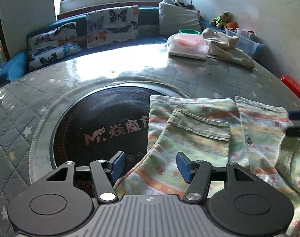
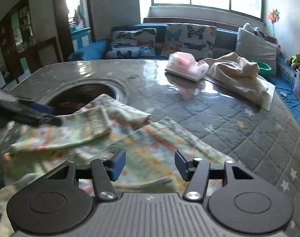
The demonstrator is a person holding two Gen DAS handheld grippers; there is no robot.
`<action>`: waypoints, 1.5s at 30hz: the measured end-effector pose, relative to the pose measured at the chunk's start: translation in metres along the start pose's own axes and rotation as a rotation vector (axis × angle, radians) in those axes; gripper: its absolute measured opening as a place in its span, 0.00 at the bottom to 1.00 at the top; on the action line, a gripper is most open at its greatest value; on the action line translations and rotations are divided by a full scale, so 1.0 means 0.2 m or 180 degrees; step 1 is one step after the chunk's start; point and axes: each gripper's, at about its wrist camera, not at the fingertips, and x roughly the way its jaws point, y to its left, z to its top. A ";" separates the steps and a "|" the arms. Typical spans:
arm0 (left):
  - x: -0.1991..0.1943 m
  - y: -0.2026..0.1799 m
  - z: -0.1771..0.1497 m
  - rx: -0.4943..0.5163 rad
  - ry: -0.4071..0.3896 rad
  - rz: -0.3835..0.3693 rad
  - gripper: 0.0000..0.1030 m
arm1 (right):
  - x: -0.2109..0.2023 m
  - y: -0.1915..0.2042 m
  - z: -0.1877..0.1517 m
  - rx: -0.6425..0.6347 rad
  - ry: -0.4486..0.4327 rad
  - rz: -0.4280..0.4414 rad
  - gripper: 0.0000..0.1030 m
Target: Fold clothes
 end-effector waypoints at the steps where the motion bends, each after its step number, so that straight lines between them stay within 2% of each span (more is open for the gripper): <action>1: 0.01 0.00 0.00 0.0040 0.0011 -0.0009 0.59 | -0.02 0.02 -0.01 -0.0004 -0.0001 0.0010 0.55; 5: 0.07 0.01 0.00 0.0027 0.0111 -0.0040 0.55 | -0.08 0.07 -0.06 -0.0043 0.0034 -0.0011 0.57; 8: 0.07 0.02 0.00 0.0009 0.0127 -0.0094 0.42 | -0.13 0.09 -0.10 -0.0039 0.0048 -0.0069 0.59; 10: 0.06 0.02 -0.01 0.0023 0.0121 -0.0150 0.24 | -0.14 0.07 -0.13 0.0041 0.0067 -0.0138 0.59; 12: 0.04 0.01 -0.02 0.0049 0.0101 -0.0174 0.13 | -0.15 0.04 -0.15 0.0137 0.0098 -0.0218 0.59; 15: 0.00 0.01 -0.02 0.0028 0.0045 -0.0203 0.07 | -0.12 -0.02 -0.16 0.0299 0.0119 -0.0320 0.59; 18: -0.04 0.02 -0.02 0.0014 -0.0011 -0.0211 0.06 | -0.09 -0.09 -0.16 0.0475 0.0149 -0.0313 0.57; 22: -0.09 0.02 -0.03 0.0015 -0.0076 -0.0210 0.06 | 0.00 -0.14 -0.15 0.0566 0.0250 -0.0267 0.47; 24: -0.12 0.02 -0.04 0.0015 -0.0108 -0.0209 0.06 | 0.04 -0.15 -0.15 0.0568 0.0300 -0.0272 0.38; 26: -0.13 0.03 -0.04 0.0013 -0.0125 -0.0186 0.06 | 0.06 -0.15 -0.16 0.0561 0.0303 -0.0316 0.20; 29: -0.13 0.04 -0.04 0.0003 -0.0112 -0.0185 0.06 | 0.03 -0.15 -0.17 0.0575 0.0225 -0.0364 0.09; 32: -0.12 0.04 -0.04 0.0026 -0.0089 -0.0195 0.08 | -0.04 -0.14 -0.18 0.0584 0.0115 -0.0395 0.07; 35: -0.11 0.02 -0.03 0.0068 -0.0096 -0.0195 0.14 | -0.10 -0.15 -0.19 0.0625 0.0050 -0.0449 0.07; 36: -0.10 0.01 -0.02 0.0082 -0.0096 -0.0177 0.19 | -0.11 -0.16 -0.19 0.0628 0.0036 -0.0474 0.06; 39: -0.11 -0.04 0.00 0.0169 -0.0142 -0.0228 0.25 | -0.16 -0.17 -0.20 0.0664 0.0007 -0.0568 0.06; 40: -0.12 -0.07 0.01 0.0210 -0.0158 -0.0268 0.30 | -0.17 -0.18 -0.20 0.0676 -0.0003 -0.0600 0.06; 43: -0.10 -0.17 0.02 0.0366 -0.0142 -0.0371 0.44 | -0.17 -0.19 -0.21 0.0743 0.0014 -0.0514 0.12; 45: -0.07 -0.23 0.03 0.0442 -0.0130 -0.0393 0.45 | -0.14 -0.19 -0.21 0.0767 0.0033 -0.0469 0.15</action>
